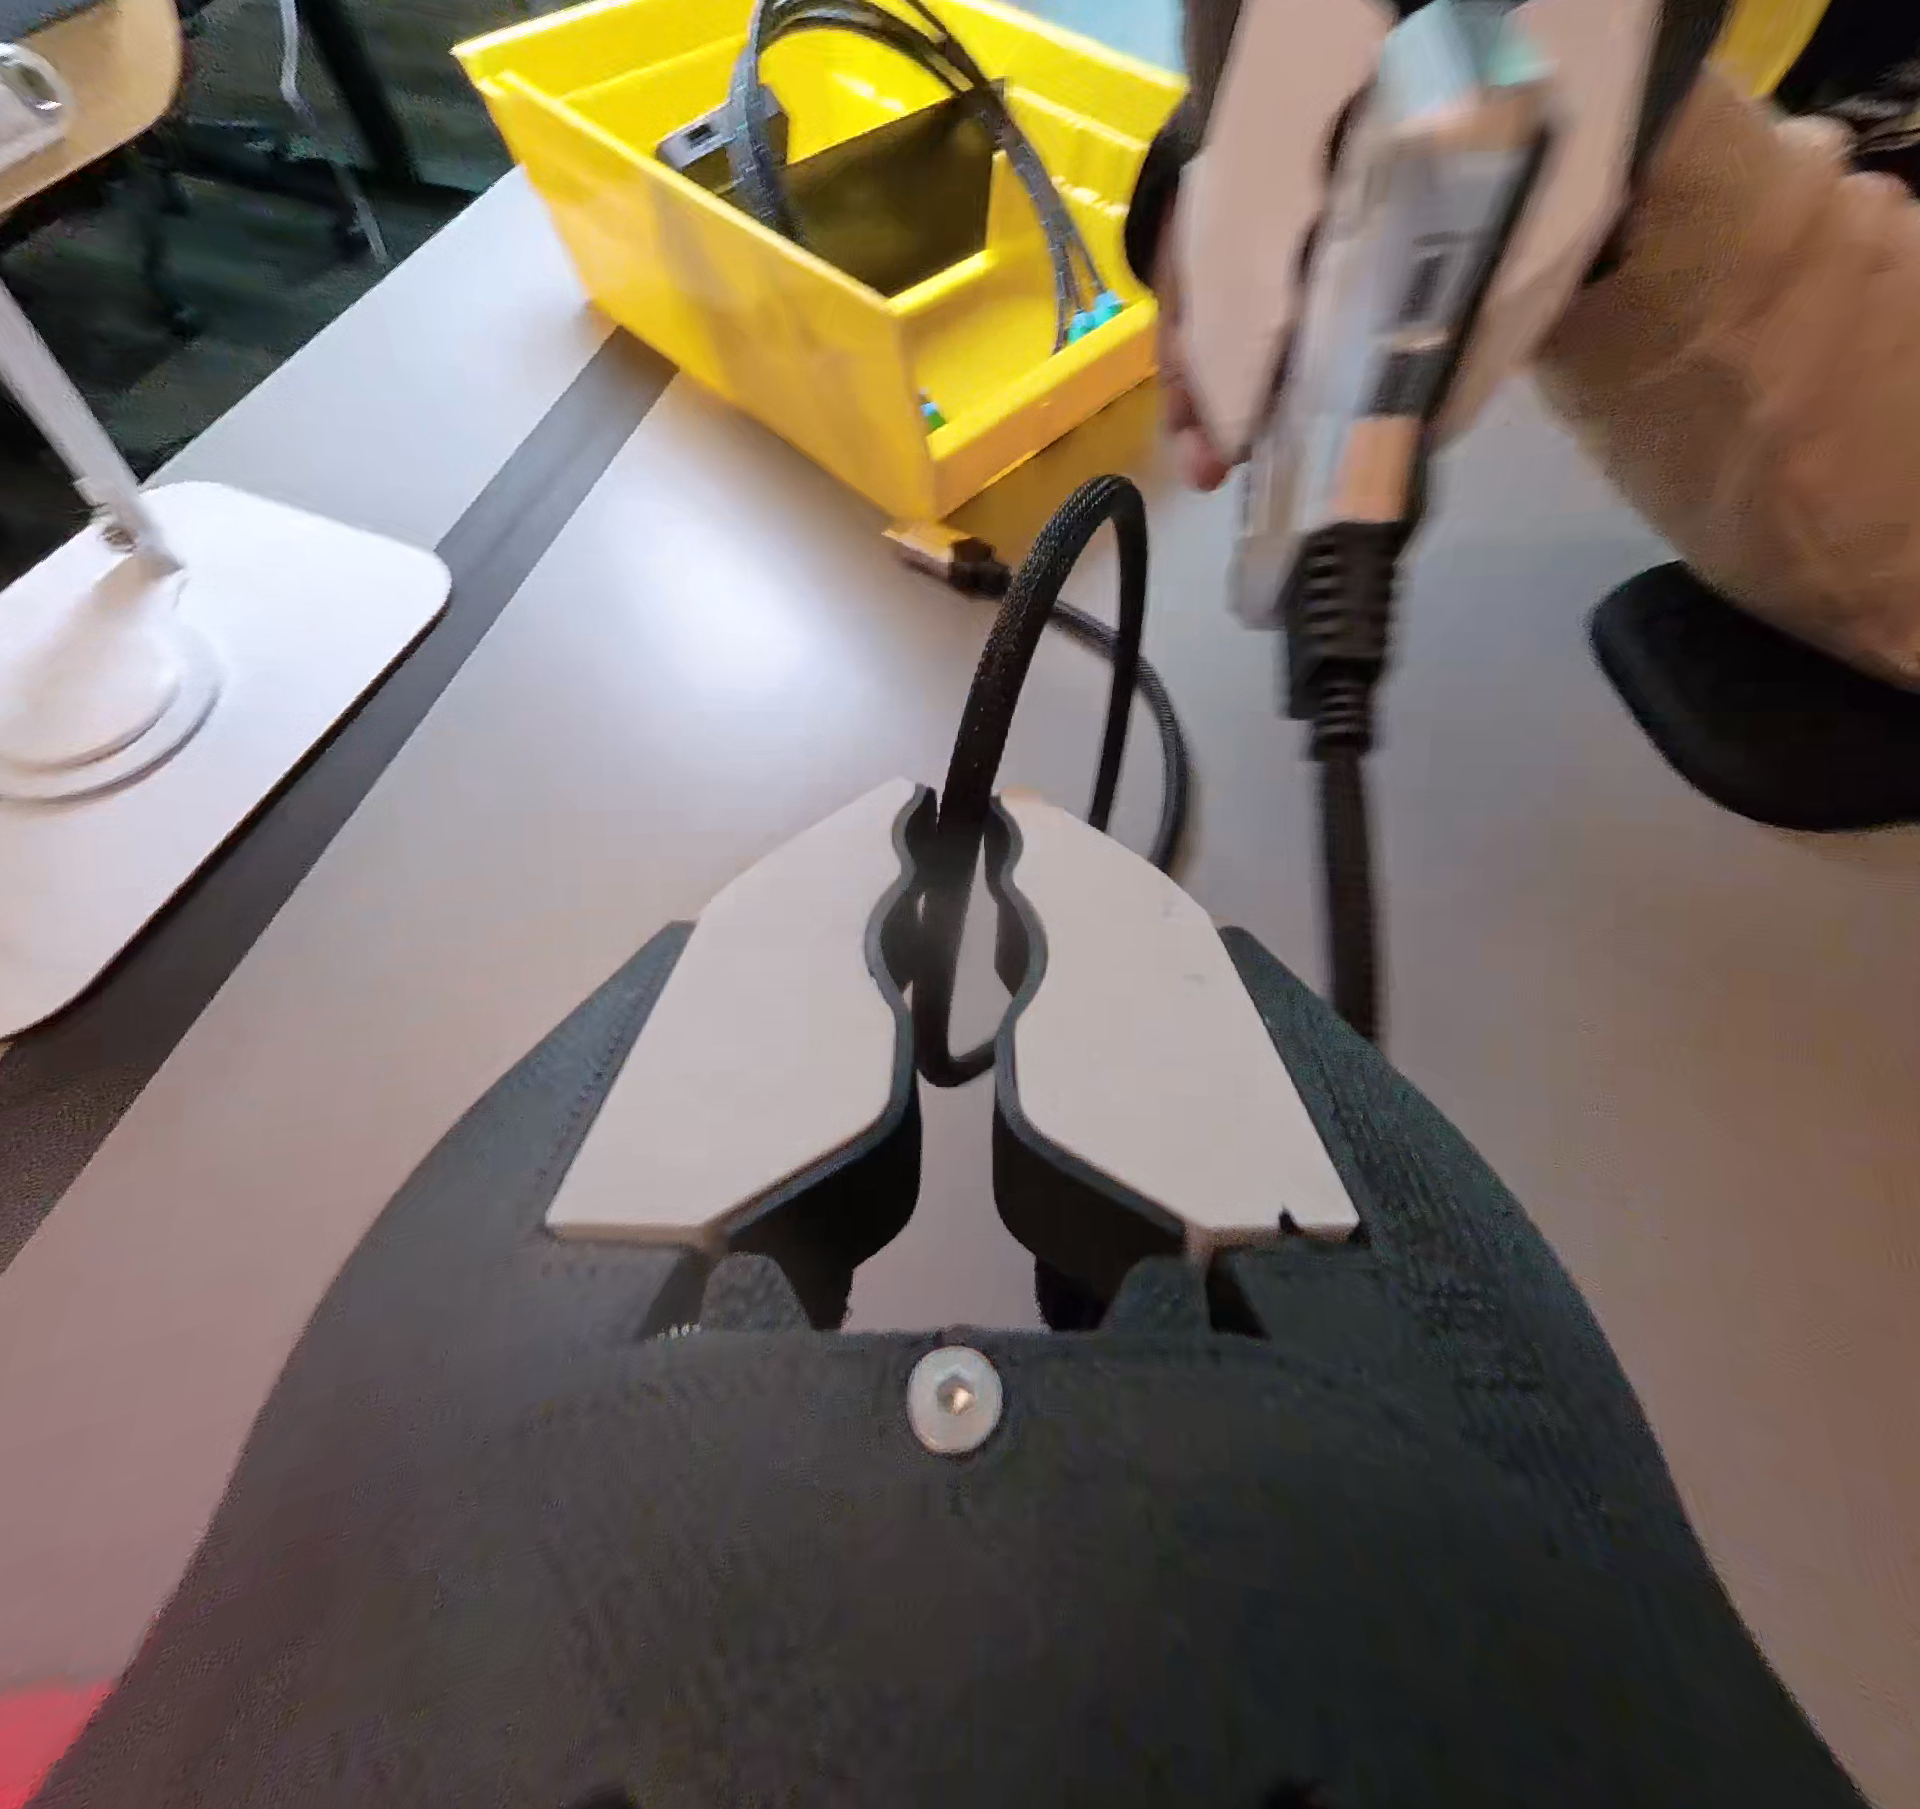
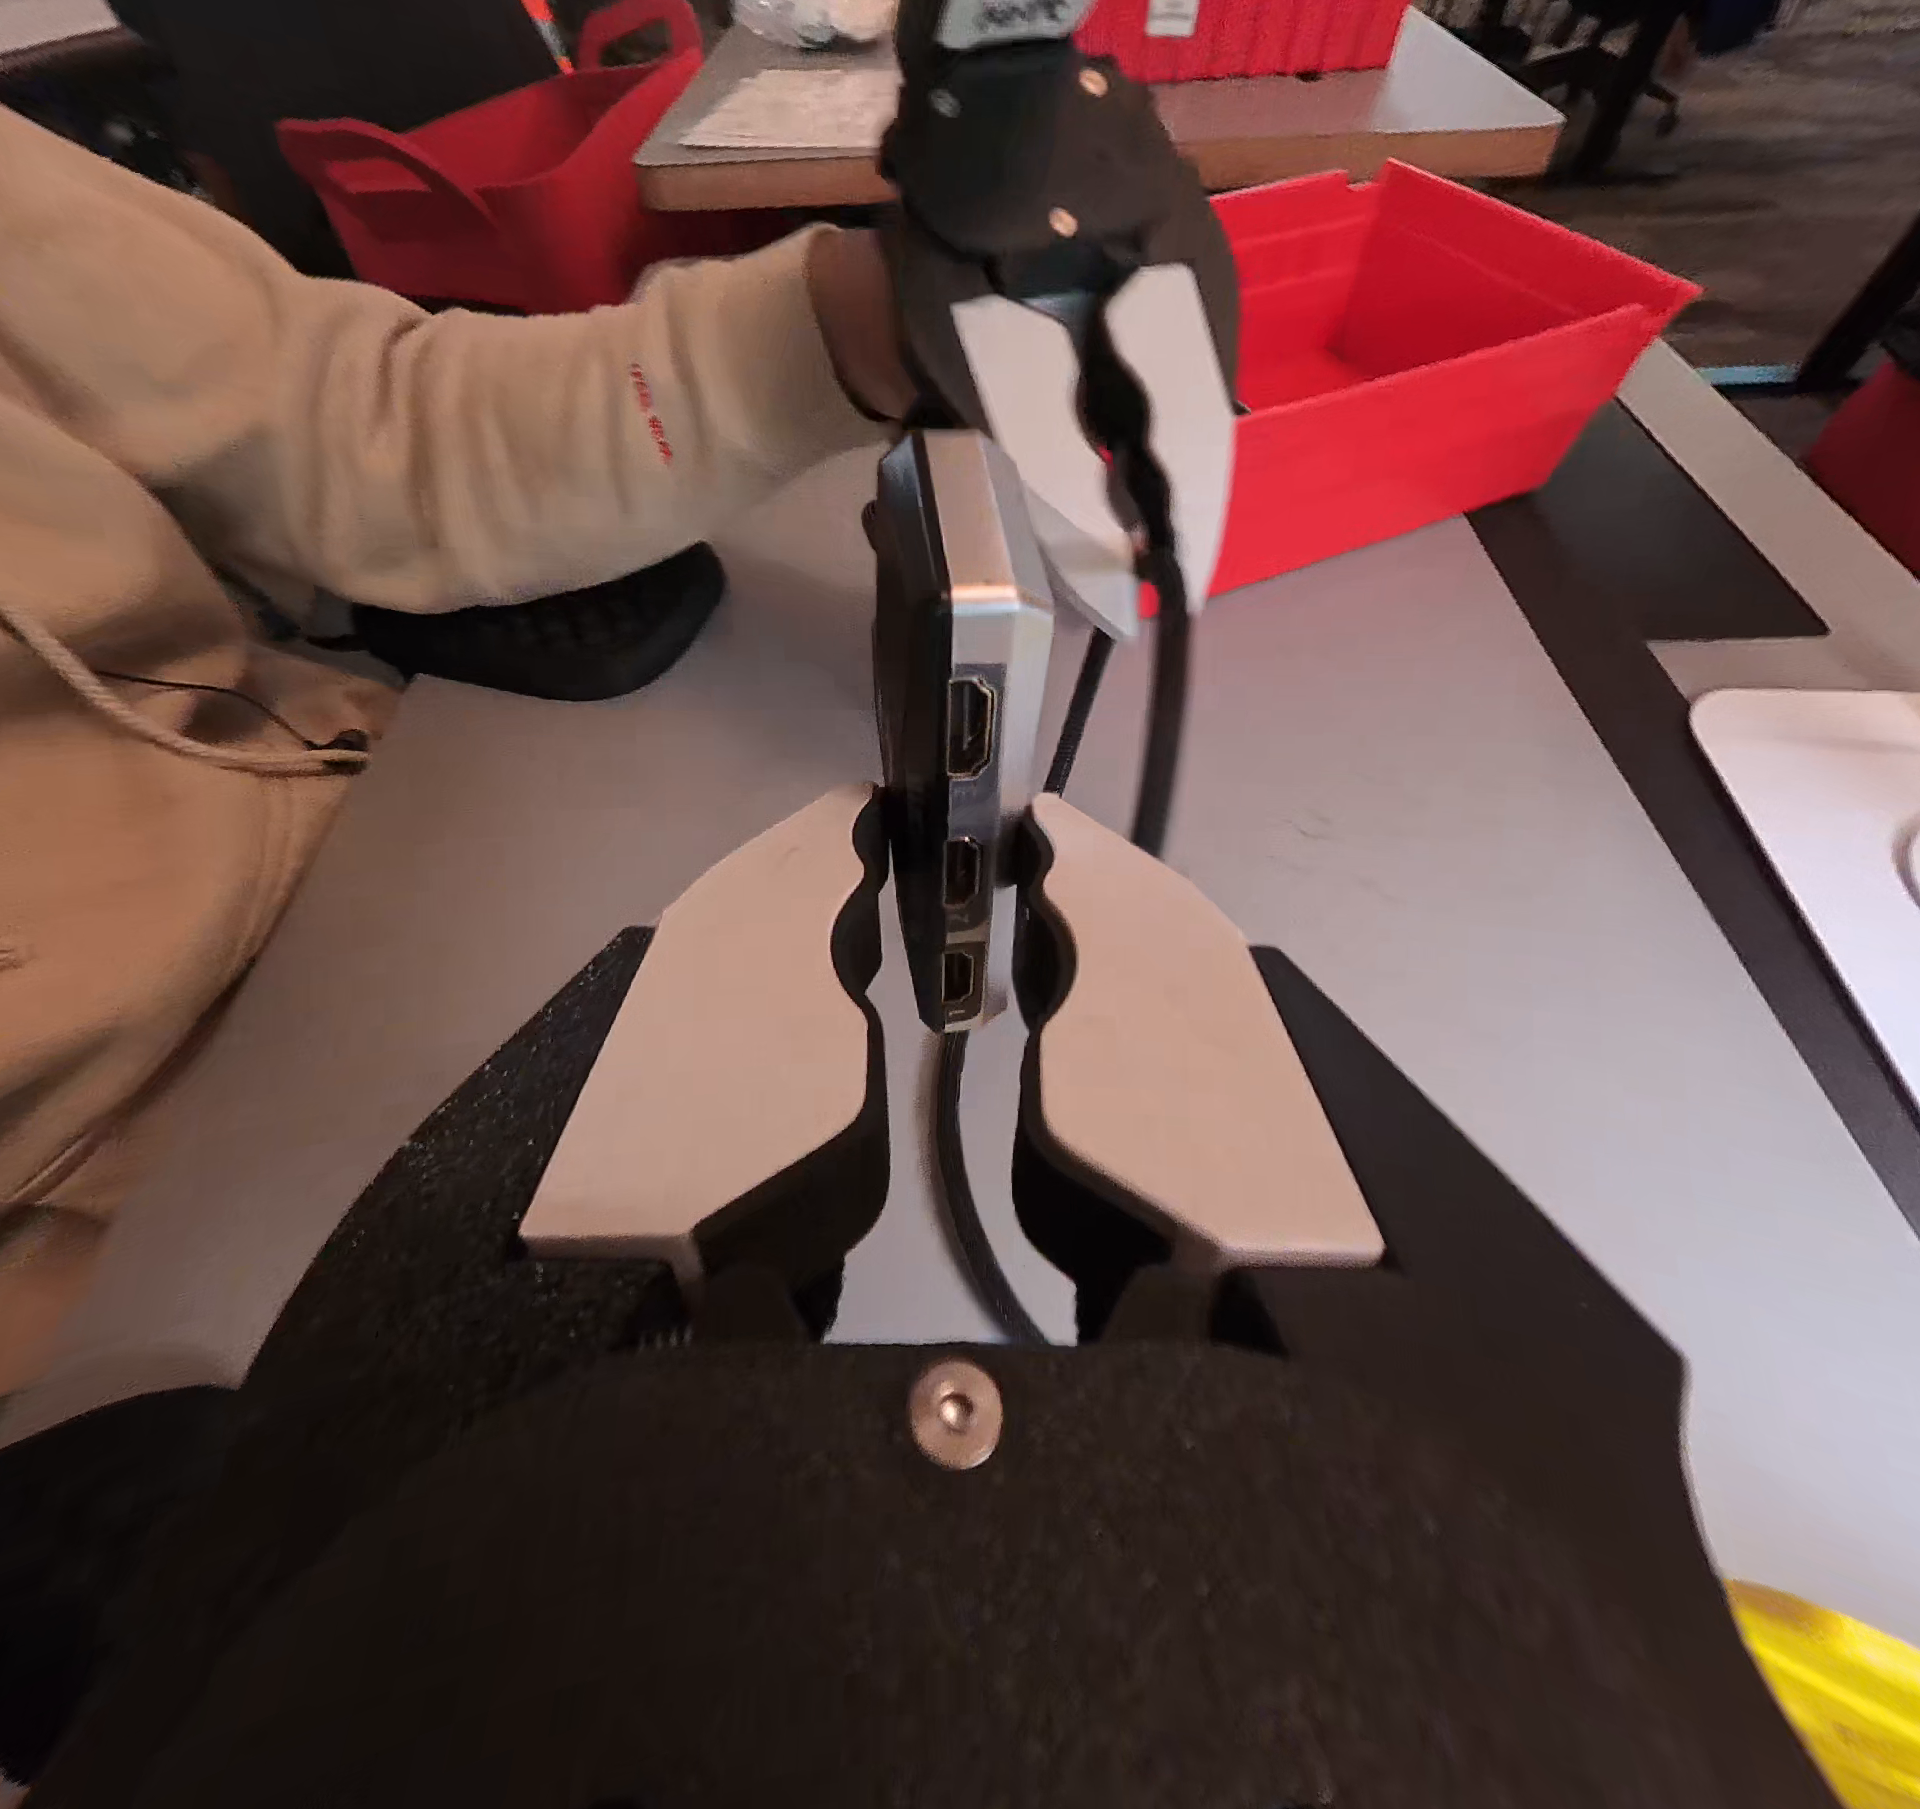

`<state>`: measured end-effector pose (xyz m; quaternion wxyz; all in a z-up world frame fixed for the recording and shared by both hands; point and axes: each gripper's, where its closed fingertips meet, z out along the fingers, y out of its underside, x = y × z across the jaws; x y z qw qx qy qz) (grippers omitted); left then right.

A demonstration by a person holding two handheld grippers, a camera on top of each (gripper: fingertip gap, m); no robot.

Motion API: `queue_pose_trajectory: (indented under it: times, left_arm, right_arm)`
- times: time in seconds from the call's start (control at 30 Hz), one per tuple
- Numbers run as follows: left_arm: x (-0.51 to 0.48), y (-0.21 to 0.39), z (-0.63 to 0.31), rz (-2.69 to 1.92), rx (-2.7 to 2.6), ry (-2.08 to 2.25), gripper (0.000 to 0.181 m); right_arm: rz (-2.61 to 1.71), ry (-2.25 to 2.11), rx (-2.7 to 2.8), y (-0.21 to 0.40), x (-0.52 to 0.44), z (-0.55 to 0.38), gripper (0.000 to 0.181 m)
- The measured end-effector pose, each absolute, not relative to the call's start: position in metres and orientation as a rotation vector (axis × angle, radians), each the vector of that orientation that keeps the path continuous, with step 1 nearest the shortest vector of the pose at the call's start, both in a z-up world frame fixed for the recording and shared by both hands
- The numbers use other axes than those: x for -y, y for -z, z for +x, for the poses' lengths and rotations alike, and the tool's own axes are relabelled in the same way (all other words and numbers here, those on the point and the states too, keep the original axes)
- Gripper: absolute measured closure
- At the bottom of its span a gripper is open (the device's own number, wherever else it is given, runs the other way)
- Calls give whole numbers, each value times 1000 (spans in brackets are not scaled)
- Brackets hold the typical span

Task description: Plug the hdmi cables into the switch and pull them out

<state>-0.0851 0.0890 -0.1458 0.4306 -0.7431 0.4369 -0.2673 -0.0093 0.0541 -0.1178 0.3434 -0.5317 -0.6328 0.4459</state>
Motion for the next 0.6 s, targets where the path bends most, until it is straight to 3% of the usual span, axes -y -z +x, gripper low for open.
queue_pose_trajectory:
  times: [0.03,0.6]
  left_arm:
    - [-84,145,-82,-1847,-1111,697,172]
    - [-30,154,-63,-1753,-1429,950,171]
  right_arm:
    - [-1391,-1152,1627,121,-59,-10,158]
    - [-1391,-858,1777,169,-66,-24,139]
